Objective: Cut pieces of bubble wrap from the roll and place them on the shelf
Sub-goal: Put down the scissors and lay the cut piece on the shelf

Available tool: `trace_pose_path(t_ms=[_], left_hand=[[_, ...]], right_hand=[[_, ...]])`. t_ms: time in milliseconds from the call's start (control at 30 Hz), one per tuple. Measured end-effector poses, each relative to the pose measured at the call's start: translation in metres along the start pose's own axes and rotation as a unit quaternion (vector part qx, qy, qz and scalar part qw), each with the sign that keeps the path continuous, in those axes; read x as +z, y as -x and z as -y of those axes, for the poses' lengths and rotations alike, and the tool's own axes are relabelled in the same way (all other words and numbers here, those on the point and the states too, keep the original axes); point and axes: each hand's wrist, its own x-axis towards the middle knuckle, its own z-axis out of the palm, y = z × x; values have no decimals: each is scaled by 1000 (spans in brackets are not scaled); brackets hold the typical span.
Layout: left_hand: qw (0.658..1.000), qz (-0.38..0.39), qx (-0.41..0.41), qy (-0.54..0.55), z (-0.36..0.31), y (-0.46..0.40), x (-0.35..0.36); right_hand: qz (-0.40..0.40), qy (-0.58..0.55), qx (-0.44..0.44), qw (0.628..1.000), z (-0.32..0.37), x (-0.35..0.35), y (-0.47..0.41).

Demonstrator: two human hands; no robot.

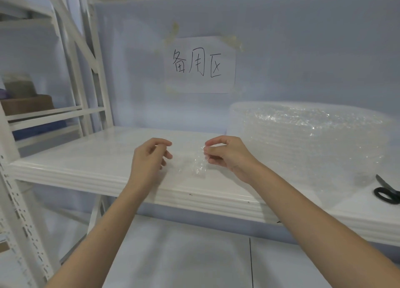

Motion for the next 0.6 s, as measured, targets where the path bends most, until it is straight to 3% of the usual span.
trace_pose_path(t_ms=[267, 600], left_hand=[[993, 9, -75, 86, 13, -36, -19], [993, 48, -73, 75, 17, -37, -22]], right_hand=[[-24, 70, 28, 997, -18, 9, -17], [-50, 285, -68, 955, -31, 9, -21]])
